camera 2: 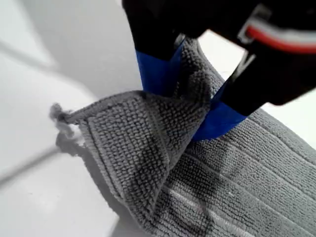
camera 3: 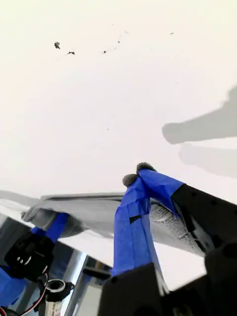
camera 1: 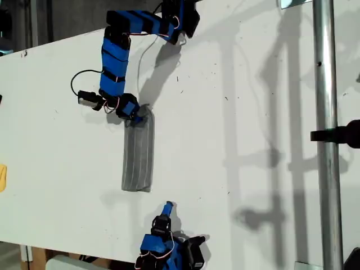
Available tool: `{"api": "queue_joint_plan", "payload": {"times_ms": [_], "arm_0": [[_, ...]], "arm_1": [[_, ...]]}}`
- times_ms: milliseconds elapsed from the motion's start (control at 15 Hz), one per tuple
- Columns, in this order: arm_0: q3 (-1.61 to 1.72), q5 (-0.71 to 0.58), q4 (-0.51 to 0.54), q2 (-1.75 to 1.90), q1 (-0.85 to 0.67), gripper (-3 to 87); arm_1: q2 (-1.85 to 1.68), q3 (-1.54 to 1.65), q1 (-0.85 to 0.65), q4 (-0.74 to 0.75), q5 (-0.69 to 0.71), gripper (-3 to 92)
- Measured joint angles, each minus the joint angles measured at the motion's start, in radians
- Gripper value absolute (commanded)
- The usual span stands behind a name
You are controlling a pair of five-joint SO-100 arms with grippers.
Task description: Grasp corners of a towel and fold twice.
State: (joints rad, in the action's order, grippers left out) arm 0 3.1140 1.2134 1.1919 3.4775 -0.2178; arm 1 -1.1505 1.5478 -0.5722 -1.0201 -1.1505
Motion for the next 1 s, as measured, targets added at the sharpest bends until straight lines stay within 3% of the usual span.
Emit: {"api": "queue_joint_plan", "payload": {"times_ms": [267,400,533,600,800,1000], "arm_0": [[0.000,0.000,0.000,0.000,0.000,-1.8],[0.000,0.000,0.000,0.000,0.000,-1.7],[0.000,-0.002,0.000,0.000,0.000,-1.2],[0.000,-0.002,0.000,0.000,0.000,-1.1],[0.000,-0.002,0.000,0.000,0.000,-0.9],[0.000,-0.002,0.000,0.000,0.000,-0.7]], "arm_1": [[-0.298,0.245,0.044,-0.189,-0.009,-0.1],[-0.638,0.357,0.101,-0.439,-0.101,-0.1],[-0.914,0.367,0.181,-0.793,-0.209,-0.2],[-1.008,0.365,0.218,-0.885,-0.255,-0.2],[-0.960,0.365,0.224,-0.799,-0.239,-0.2],[-0.765,0.365,0.224,-0.541,-0.184,-0.2]]}}
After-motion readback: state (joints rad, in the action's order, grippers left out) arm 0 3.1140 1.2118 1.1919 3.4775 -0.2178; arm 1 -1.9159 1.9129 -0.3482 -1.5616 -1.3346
